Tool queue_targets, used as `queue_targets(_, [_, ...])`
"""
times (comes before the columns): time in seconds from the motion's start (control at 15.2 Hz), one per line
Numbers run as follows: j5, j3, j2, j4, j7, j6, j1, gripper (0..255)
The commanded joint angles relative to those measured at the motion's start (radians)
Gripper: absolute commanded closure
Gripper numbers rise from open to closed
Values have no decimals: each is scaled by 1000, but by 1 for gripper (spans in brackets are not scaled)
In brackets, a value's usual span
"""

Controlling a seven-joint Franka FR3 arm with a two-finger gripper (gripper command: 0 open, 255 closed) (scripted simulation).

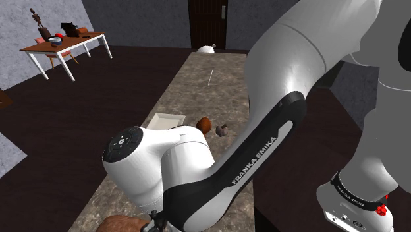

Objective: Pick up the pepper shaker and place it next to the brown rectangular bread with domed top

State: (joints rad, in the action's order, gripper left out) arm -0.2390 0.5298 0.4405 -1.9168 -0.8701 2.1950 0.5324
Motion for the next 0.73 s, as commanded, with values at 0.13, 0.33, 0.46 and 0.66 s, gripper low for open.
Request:
queue_targets(0.13, [38,21,-56,43,24,-92,-14,0])
queue_targets(0.33, [39,21,-56,43,24,-92,-14,0])
queue_targets(0.46, [39,21,-56,43,24,-92,-14,0])
queue_targets(0.66, [39,21,-56,43,24,-92,-14,0])
